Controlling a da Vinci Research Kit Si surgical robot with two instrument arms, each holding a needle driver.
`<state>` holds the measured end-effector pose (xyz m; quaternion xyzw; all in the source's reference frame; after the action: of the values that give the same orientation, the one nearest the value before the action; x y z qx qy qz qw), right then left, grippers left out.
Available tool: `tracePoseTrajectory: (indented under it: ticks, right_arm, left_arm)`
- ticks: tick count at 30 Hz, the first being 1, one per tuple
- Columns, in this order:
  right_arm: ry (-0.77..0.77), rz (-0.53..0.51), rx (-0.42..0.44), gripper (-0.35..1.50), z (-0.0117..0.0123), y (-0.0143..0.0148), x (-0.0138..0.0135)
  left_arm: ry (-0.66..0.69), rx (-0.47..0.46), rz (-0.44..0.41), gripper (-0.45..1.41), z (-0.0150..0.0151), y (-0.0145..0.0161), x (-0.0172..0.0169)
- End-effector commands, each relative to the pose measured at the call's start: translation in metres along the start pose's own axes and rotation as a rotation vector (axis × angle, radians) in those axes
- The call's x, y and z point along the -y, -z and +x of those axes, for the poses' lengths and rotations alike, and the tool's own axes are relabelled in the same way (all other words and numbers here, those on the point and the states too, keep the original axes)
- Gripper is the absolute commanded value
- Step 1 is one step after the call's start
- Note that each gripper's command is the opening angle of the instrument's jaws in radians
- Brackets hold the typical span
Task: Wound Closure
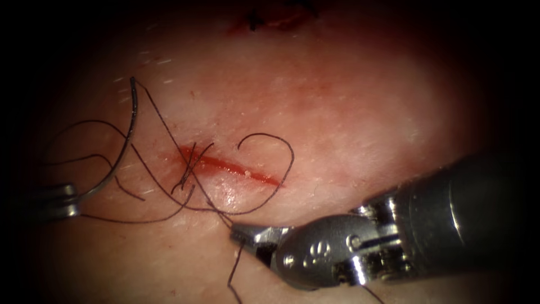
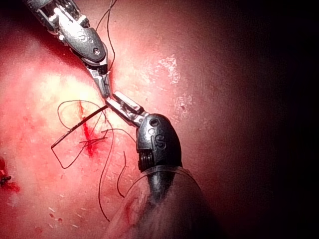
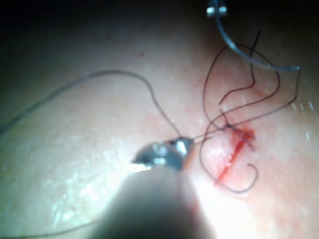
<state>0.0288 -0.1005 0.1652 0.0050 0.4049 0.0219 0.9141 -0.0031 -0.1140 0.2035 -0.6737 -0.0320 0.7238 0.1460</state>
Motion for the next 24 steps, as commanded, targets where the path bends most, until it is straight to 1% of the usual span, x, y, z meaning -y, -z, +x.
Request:
tracePoseTrajectory:
  ticks: [1, 2, 3, 4, 6, 7, 9, 15, 24]
  right_arm:
    - [-0.024, 0.001, 0.001, -0.05, 0.0005, -0.0005, 0.0015]
    - [-0.03, -0.006, 0.002, 0.21, 0.0005, -0.0006, 0.0015]
    - [-0.029, -0.006, 0.001, -0.05, 0.0005, -0.0005, 0.0015]
    - [-0.026, -0.002, -0.001, -0.35, 0.0004, -0.0002, 0.0017]
    - [-0.007, 0.036, 0.046, -0.35, 0.0007, 0.0004, 0.0021]
    - [0.0, 0.042, 0.049, -0.35, 0.0008, 0.0006, 0.0022]
    - [0.001, 0.034, 0.03, -0.35, 0.001, 0.0013, 0.0024]
    - [0.002, 0.017, 0.033, -0.35, 0.0012, 0.0036, 0.003]
    - [-0.004, -0.007, 0.012, -0.35, 0.0015, 0.0052, 0.0029]
  left_arm:
    - [0.008, -0.003, 0.0, -0.45, -0.0001, -0.0009, -0.0016]
    - [0.008, -0.003, 0.0, -0.45, -0.0001, -0.0009, -0.0016]
    - [0.008, -0.003, 0.0, -0.45, -0.0001, -0.0009, -0.0016]
    - [0.008, -0.003, 0.0, -0.45, -0.0001, -0.0009, -0.0016]
    - [0.008, -0.003, -0.001, -0.45, -0.0001, -0.0009, -0.0016]
    - [0.008, -0.003, -0.001, -0.45, -0.0001, -0.0008, -0.0016]
    - [0.008, -0.003, -0.001, -0.45, -0.0001, -0.0008, -0.0016]
    - [0.008, -0.003, 0.0, -0.45, -0.0001, -0.0009, -0.0017]
    - [0.008, -0.002, 0.002, -0.45, 0.0002, -0.0011, -0.0021]
